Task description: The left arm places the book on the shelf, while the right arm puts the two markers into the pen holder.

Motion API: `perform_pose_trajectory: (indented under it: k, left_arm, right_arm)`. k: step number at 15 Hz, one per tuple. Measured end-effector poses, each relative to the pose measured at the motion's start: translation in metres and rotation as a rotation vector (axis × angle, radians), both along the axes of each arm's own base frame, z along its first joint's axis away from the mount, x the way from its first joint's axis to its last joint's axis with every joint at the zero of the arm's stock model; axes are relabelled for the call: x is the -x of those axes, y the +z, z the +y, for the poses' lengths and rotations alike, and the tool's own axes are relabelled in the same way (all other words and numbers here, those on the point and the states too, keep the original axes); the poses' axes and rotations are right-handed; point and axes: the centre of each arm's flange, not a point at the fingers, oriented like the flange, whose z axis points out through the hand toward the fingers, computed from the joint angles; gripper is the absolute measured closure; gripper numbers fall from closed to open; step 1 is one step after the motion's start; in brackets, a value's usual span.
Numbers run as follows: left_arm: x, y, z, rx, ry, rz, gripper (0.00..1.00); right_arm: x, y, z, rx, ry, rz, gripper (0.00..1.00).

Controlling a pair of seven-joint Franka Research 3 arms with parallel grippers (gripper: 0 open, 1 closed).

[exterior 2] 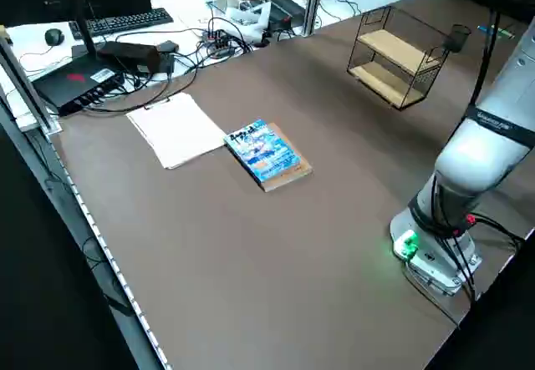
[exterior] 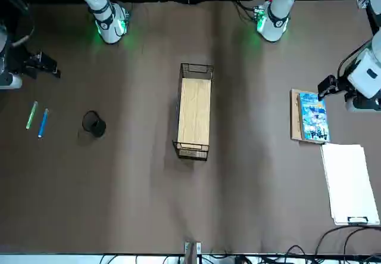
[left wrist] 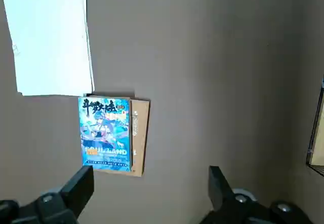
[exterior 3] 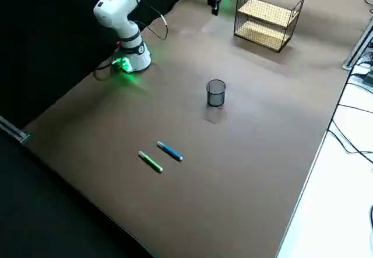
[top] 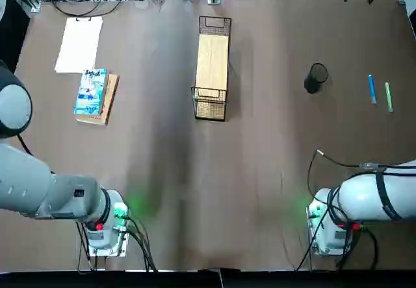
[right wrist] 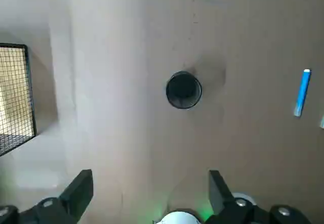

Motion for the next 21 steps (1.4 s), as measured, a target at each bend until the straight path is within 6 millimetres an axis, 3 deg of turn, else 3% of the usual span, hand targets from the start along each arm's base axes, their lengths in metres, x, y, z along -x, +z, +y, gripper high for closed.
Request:
perform_pose_trajectory:
  k: [6,8,9,10,12,15,18,21]
  left_arm:
    - [0.001,-0.001,0.004,-0.001,0.007,0.012,0.00]
    - [0.004,-0.011,0.025,-0.004,0.045,0.060,0.00]
    - [0.004,-0.019,0.049,0.017,0.092,0.088,0.00]
    - [0.002,-0.044,0.117,0.165,0.233,0.129,0.00]
    - [0.008,-0.076,0.202,0.390,0.380,0.138,0.00]
    - [0.037,-0.138,0.322,0.643,0.486,0.093,0.00]
    - [0.068,-0.212,0.394,0.823,0.518,0.053,0.00]
    - [0.094,-0.287,0.429,0.936,0.523,0.052,0.00]
  right_arm:
    - [0.001,0.000,-0.035,0.001,-0.067,-0.002,0.00]
    - [0.001,-0.002,-0.042,0.039,-0.072,0.003,0.00]
    - [-0.001,-0.007,-0.049,0.078,-0.076,0.011,0.00]
    - [-0.011,-0.027,-0.073,0.131,-0.105,0.017,0.00]
    - [-0.026,-0.064,-0.112,0.150,-0.136,0.013,0.00]
    - [-0.039,-0.127,-0.189,0.166,-0.186,-0.032,0.00]
    - [-0.030,-0.184,-0.268,0.176,-0.210,-0.050,0.00]
    - [-0.026,-0.239,-0.316,0.192,-0.247,-0.067,0.02]
